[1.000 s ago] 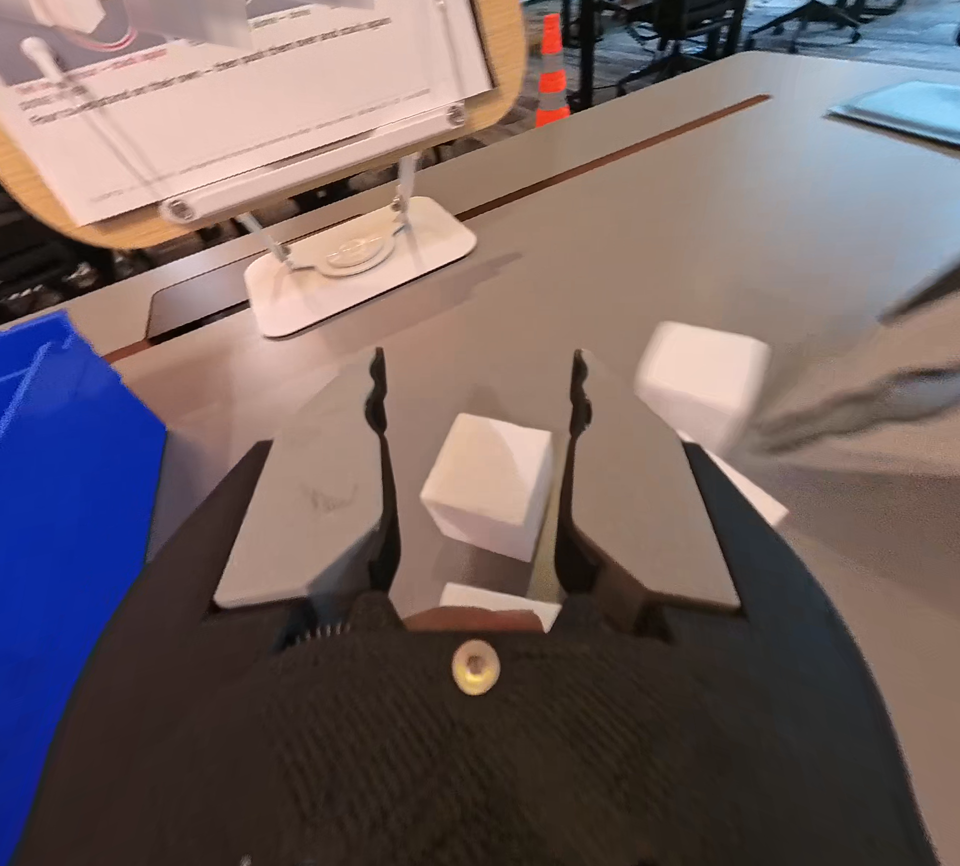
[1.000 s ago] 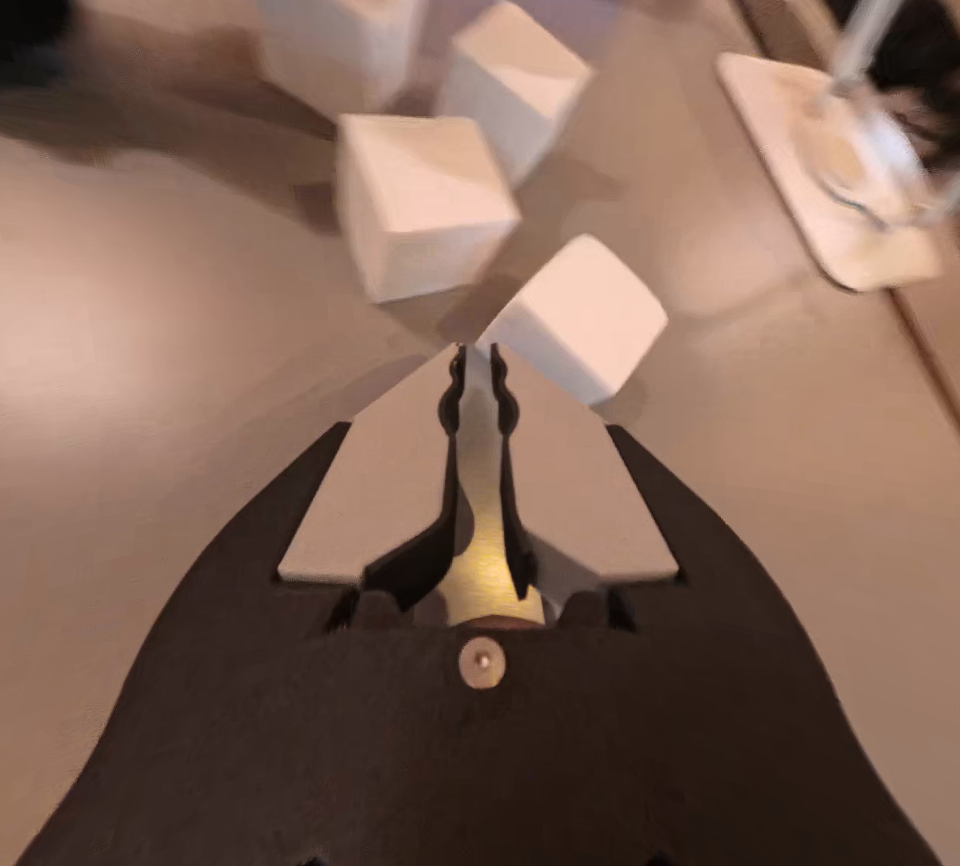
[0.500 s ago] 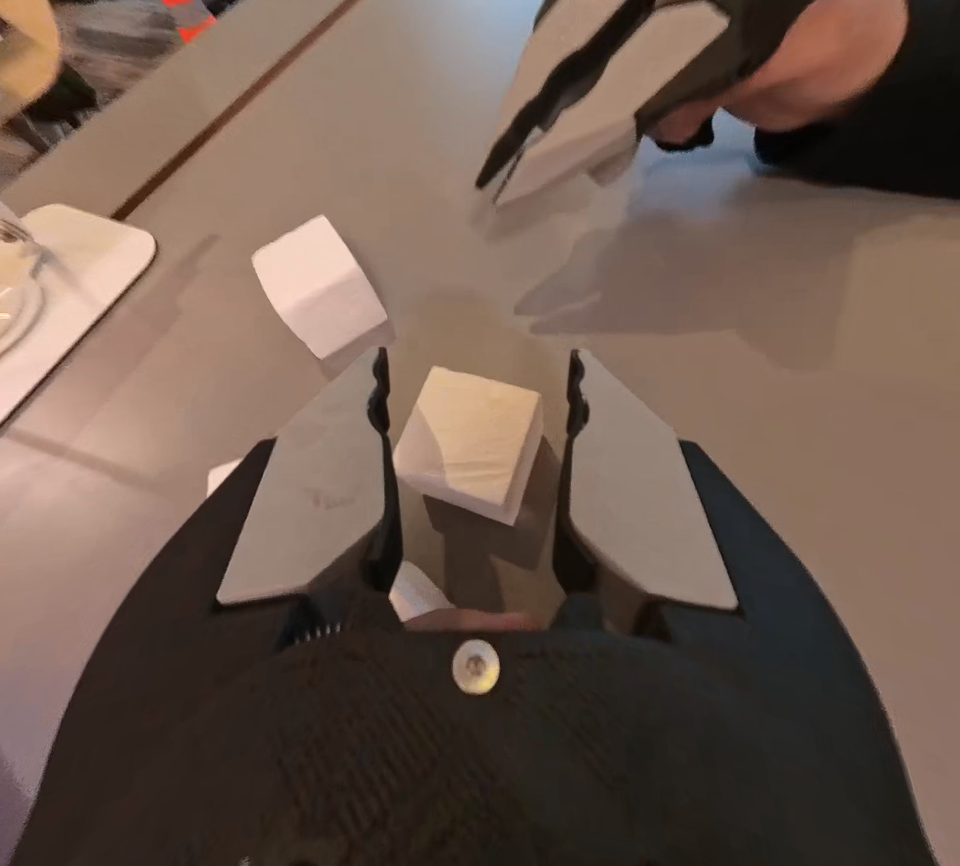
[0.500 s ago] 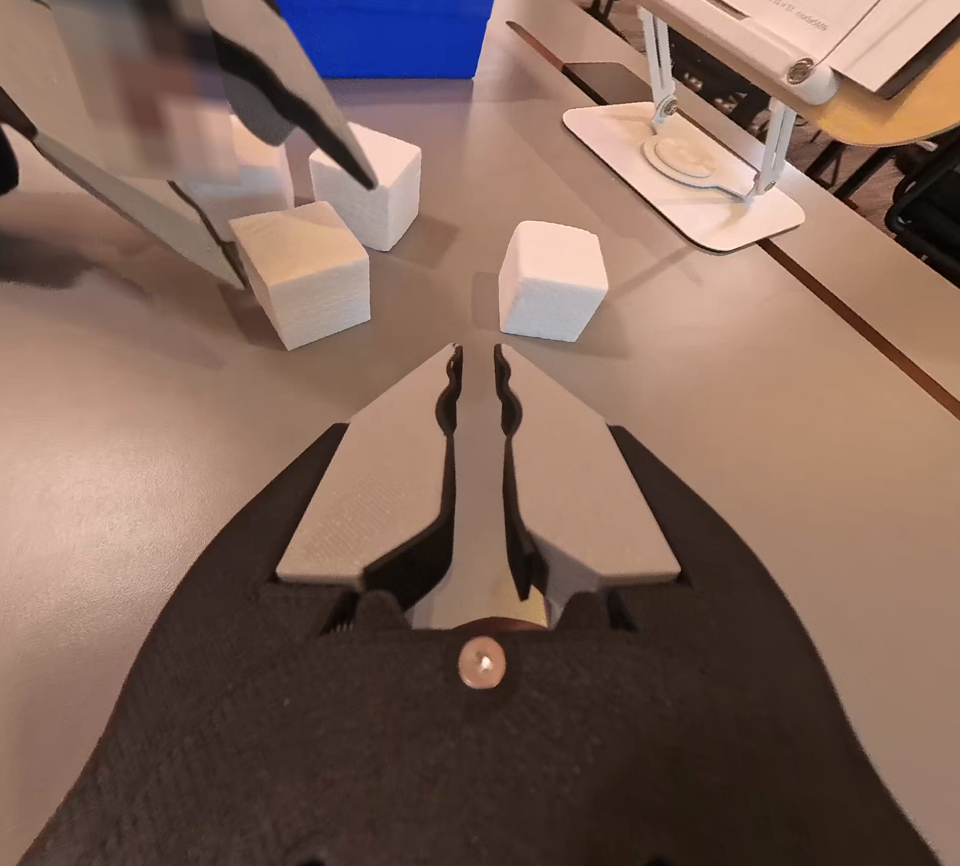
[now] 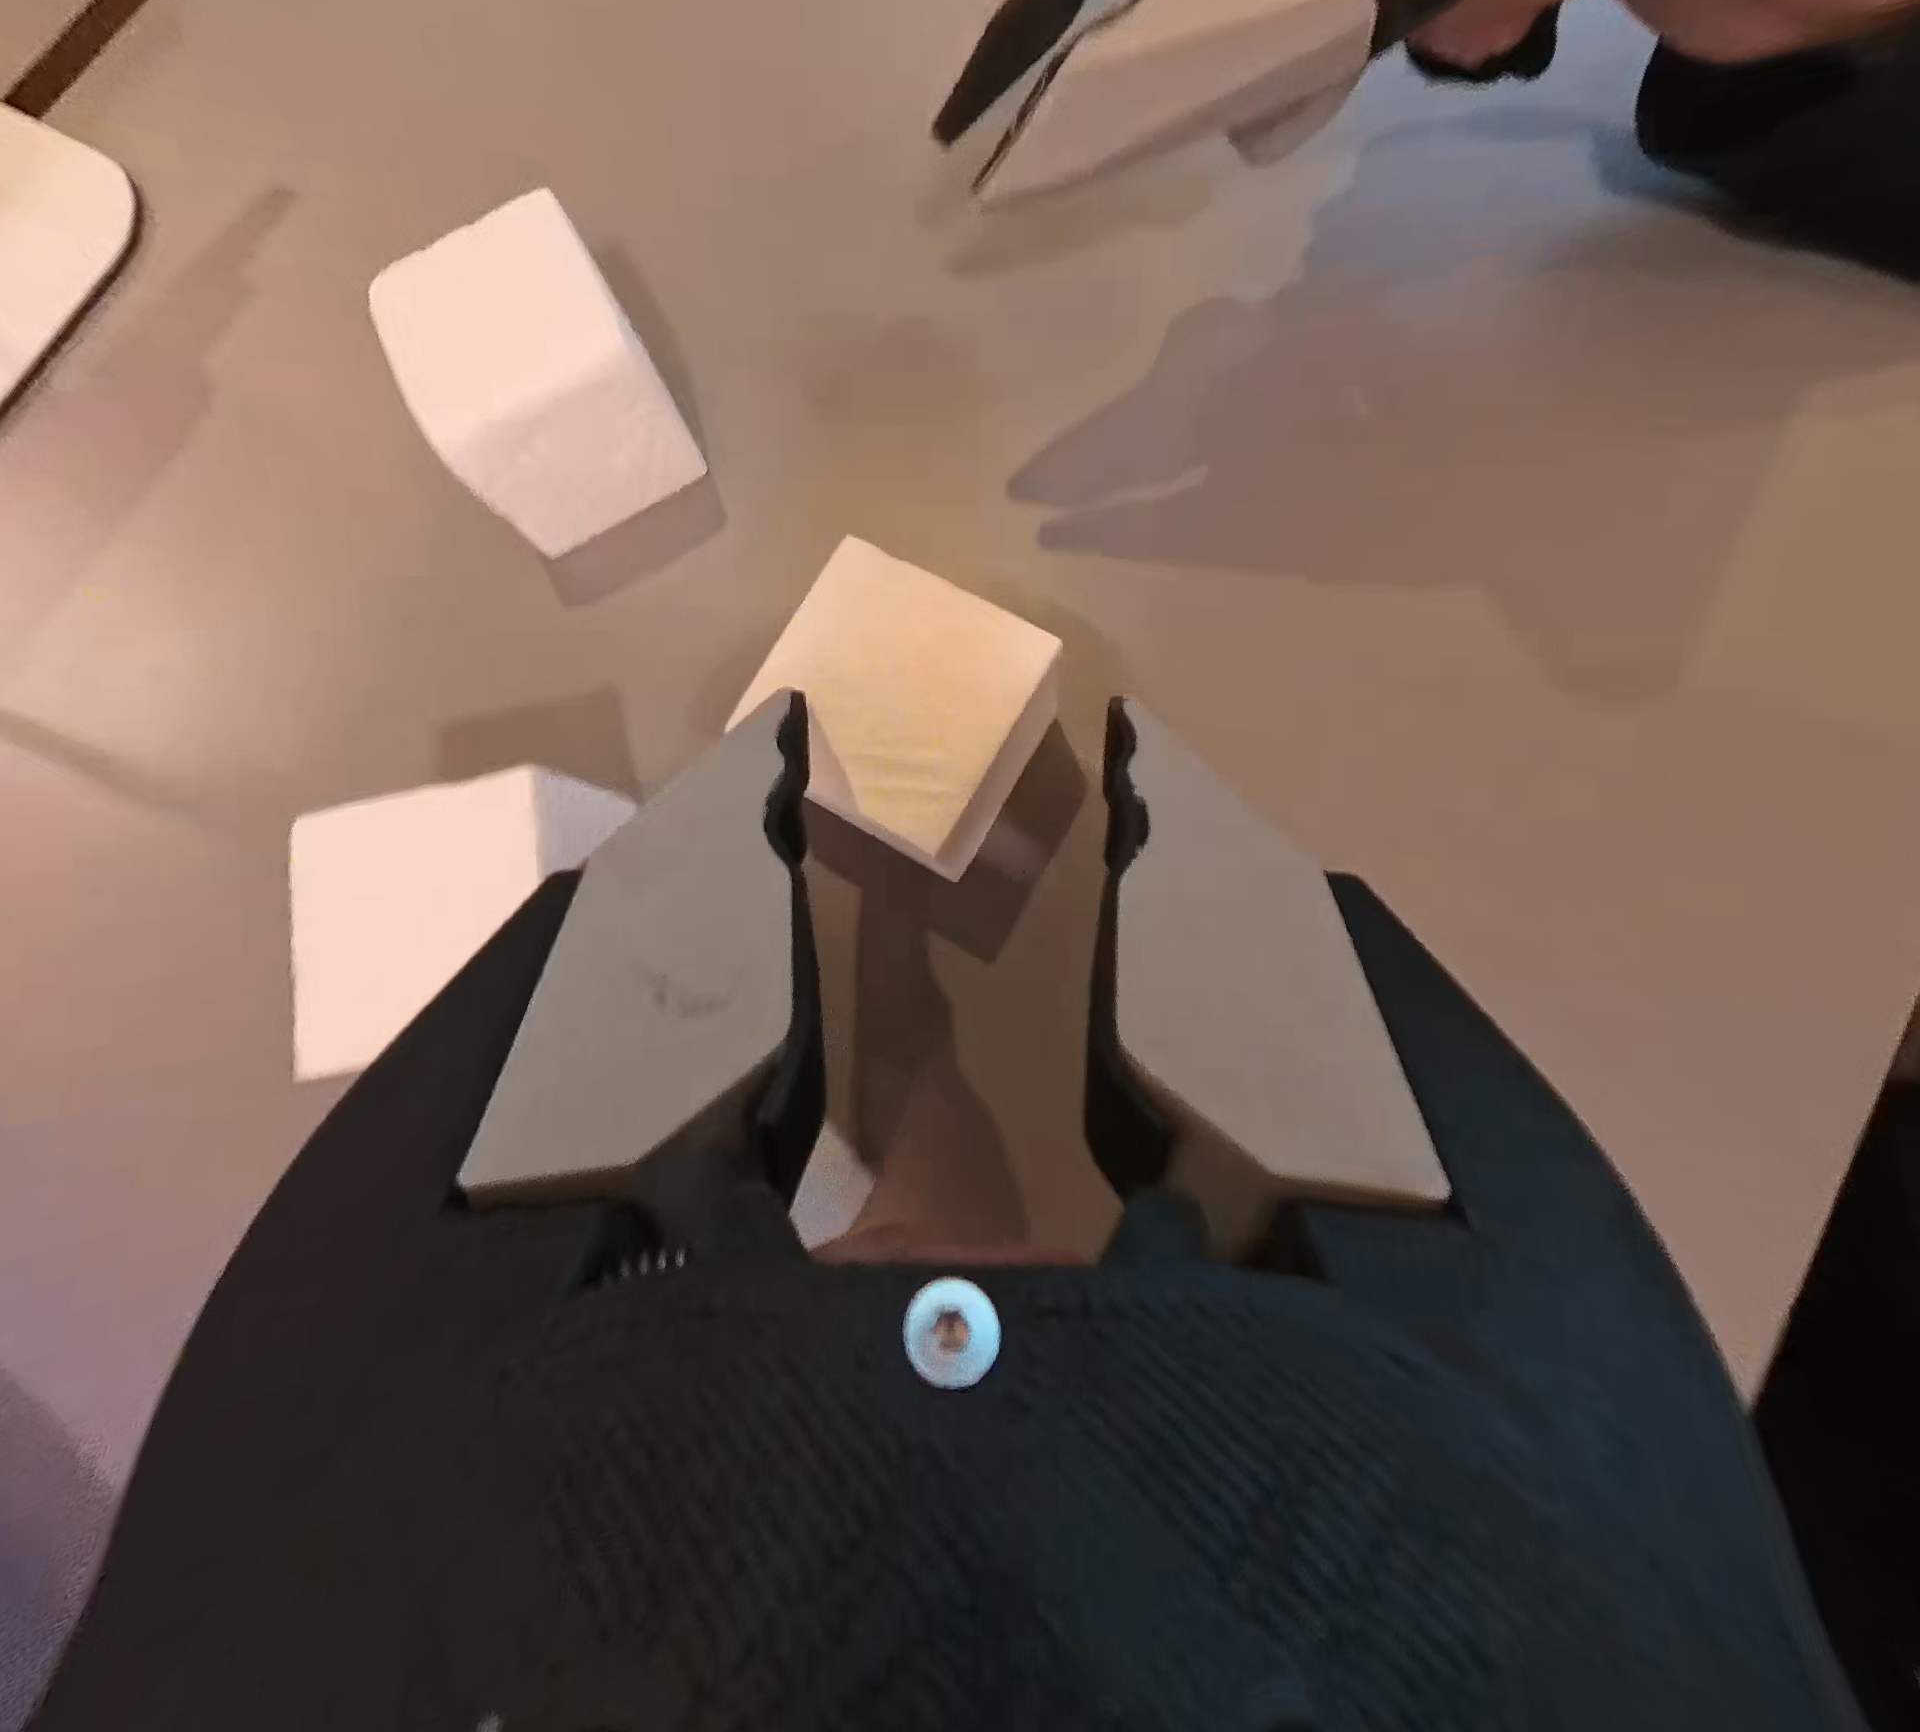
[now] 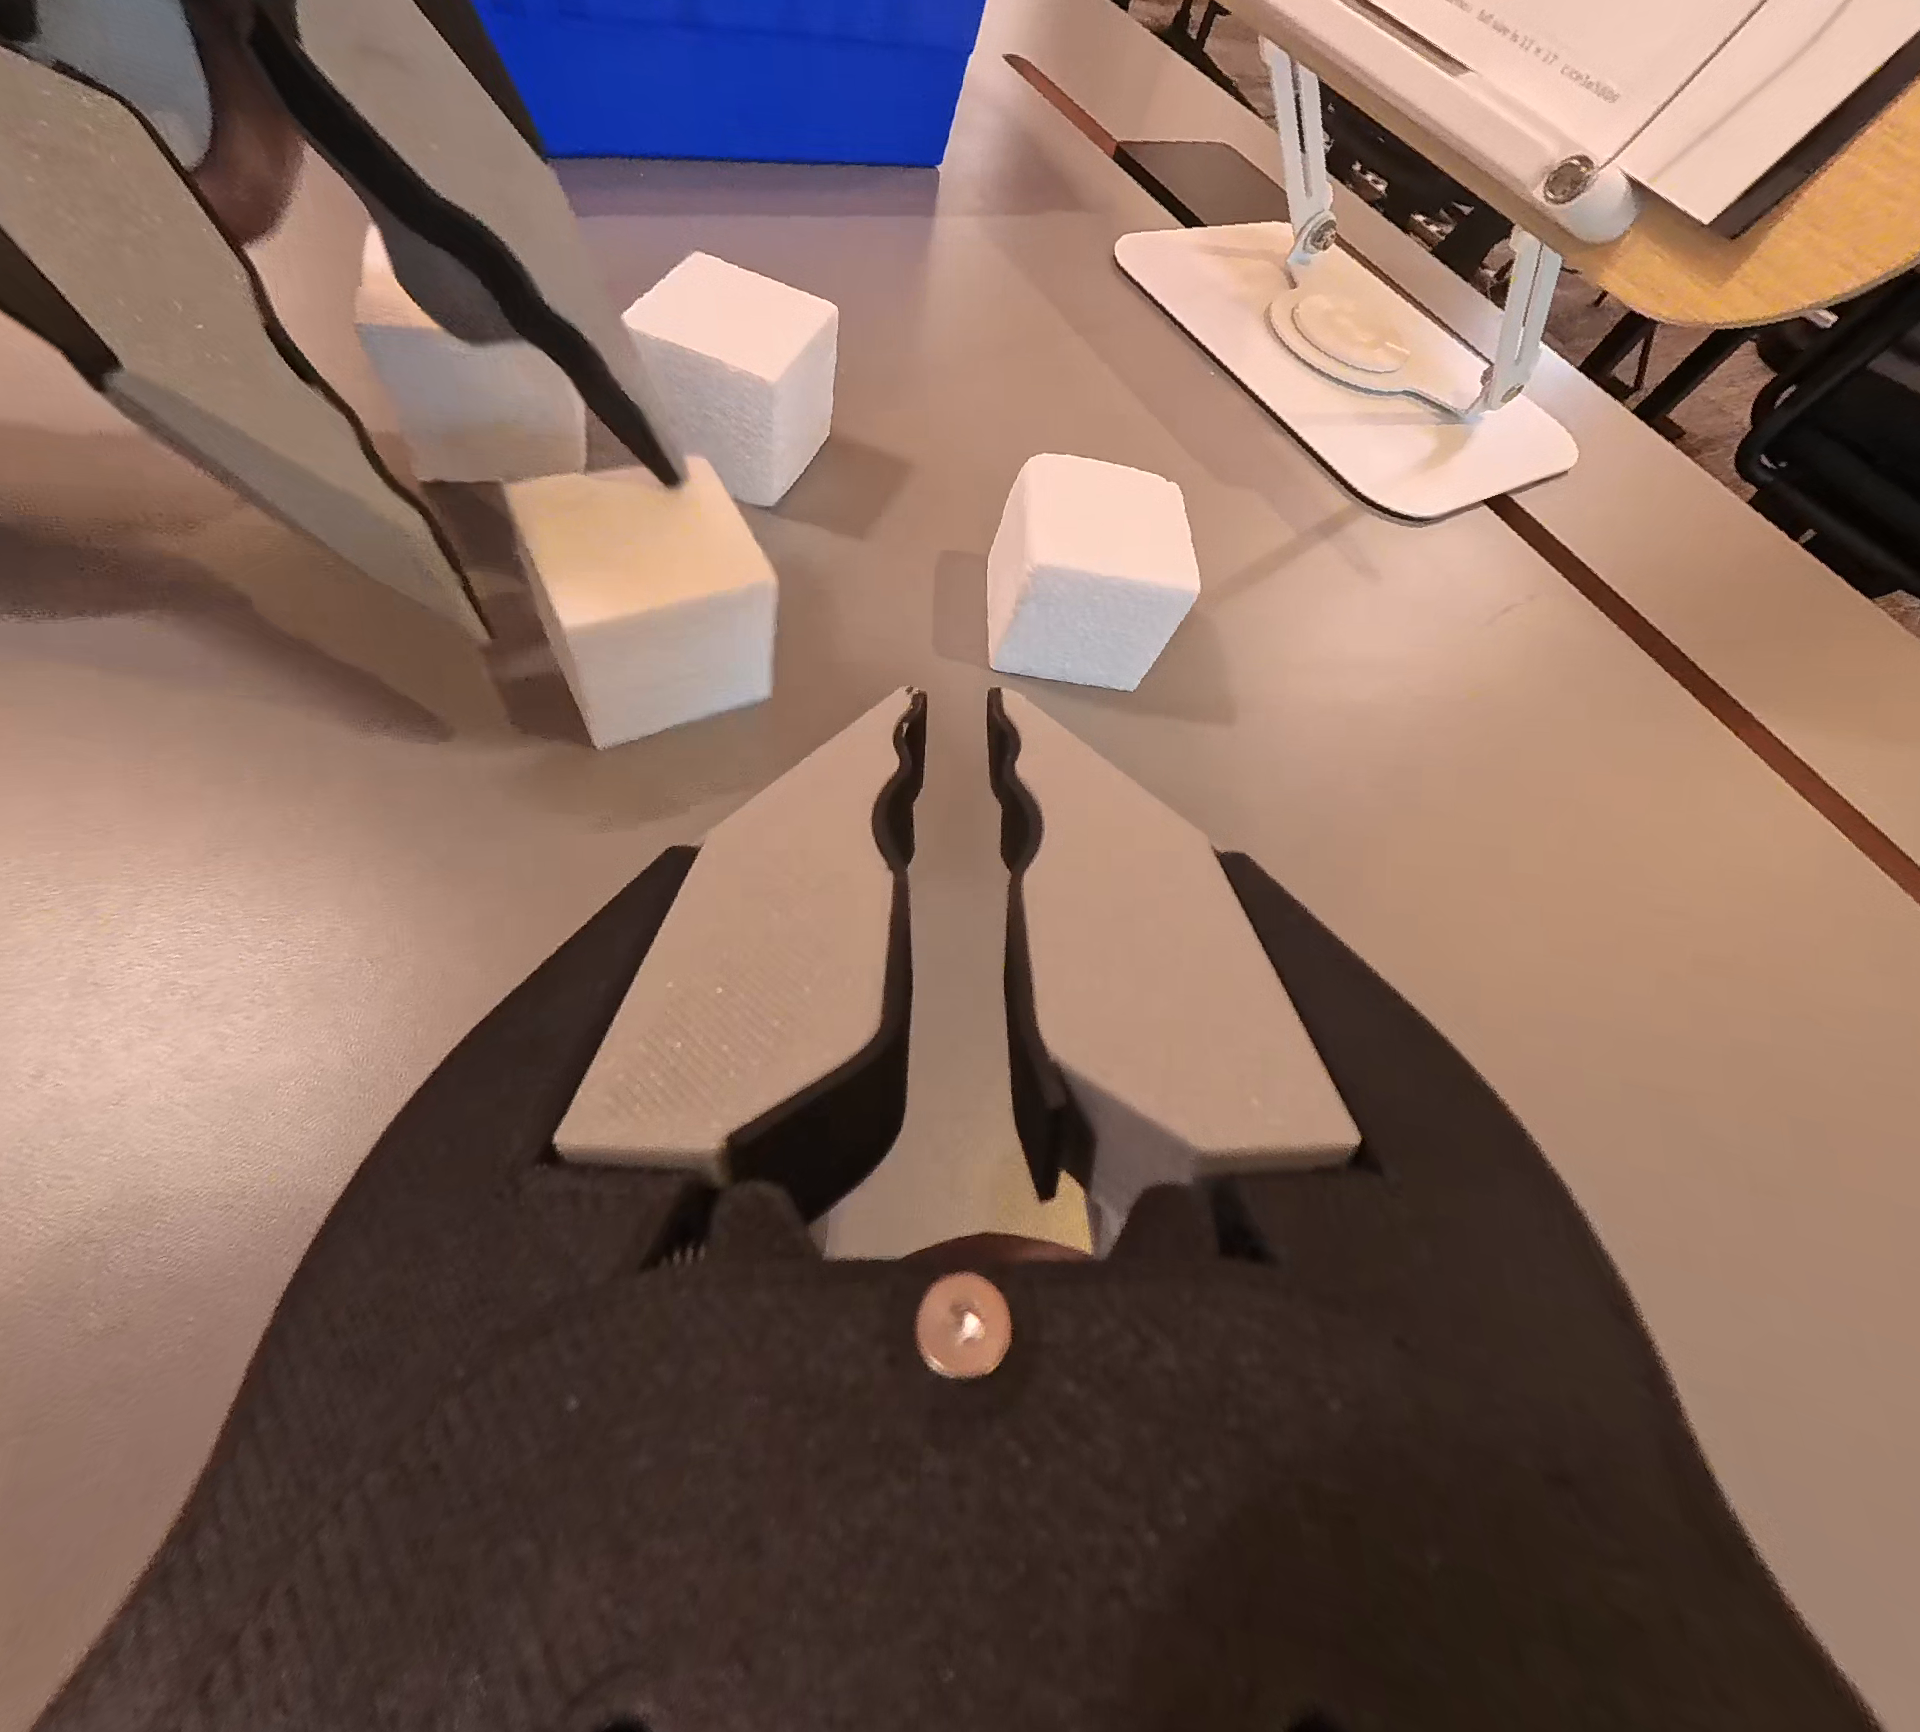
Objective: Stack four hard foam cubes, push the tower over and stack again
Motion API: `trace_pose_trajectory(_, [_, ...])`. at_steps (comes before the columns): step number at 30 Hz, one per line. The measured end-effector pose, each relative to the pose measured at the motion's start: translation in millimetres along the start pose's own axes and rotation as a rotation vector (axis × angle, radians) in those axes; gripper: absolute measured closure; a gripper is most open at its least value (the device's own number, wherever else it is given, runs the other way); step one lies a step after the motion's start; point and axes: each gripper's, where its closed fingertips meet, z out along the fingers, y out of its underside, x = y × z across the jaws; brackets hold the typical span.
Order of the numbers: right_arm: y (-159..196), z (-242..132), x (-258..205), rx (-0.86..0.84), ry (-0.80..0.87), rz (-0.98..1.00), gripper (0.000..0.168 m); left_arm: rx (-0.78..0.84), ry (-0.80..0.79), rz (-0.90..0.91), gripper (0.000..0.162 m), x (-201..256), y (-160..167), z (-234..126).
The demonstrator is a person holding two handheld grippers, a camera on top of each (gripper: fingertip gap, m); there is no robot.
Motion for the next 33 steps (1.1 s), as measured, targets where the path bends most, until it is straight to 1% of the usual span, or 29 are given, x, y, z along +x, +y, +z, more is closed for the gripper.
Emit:
trace_pose_trajectory(4, [3,2,-1,-0.019,0.005,-0.019,0.16,0.052,-0.01,0.011,0.102,13,-24,22])
trace_pose_trajectory(6, [2,1,1,-0.015,0.012,-0.018,0.159,0.083,0.001,0.026,0.102,24,-35,28])
trace_pose_trajectory(8, [-1,-2,3,0.002,0.015,-0.001,0.16,0.094,-0.015,0.043,0.102,25,-40,23])
trace_pose_trajectory(10, [-3,-4,5,0.022,0.009,0.026,0.159,0.109,-0.044,0.037,0.102,17,-40,10])
trace_pose_trajectory(12, [-4,-4,5,0.036,-0.01,0.053,0.159,0.115,-0.054,0.0,0.102,6,-34,-6])
trace_pose_trajectory(15, [-9,-5,-2,0.067,-0.057,0.07,0.157,0.13,-0.141,-0.059,0.102,-23,-23,-32])
trace_pose_trajectory(20, [-14,-6,-6,0.088,-0.065,0.049,0.155,0.15,-0.205,-0.188,0.101,-58,0,-64])
trace_pose_trajectory(23, [-12,-4,-7,0.082,-0.07,0.057,0.152,0.111,-0.234,-0.235,0.1,-70,17,-73])
trace_pose_trajectory(27, [-10,-2,-6,0.072,-0.06,0.052,0.151,0.068,-0.218,-0.295,0.096,-74,35,-76])
trace_pose_trajectory(29, [-9,-2,-5,0.066,-0.054,0.054,0.151,0.047,-0.214,-0.306,0.091,-73,40,-76])
trace_pose_trajectory(33, [-6,0,-3,0.056,-0.046,0.062,0.152,-0.049,-0.276,-0.293,0.09,-77,54,-73])
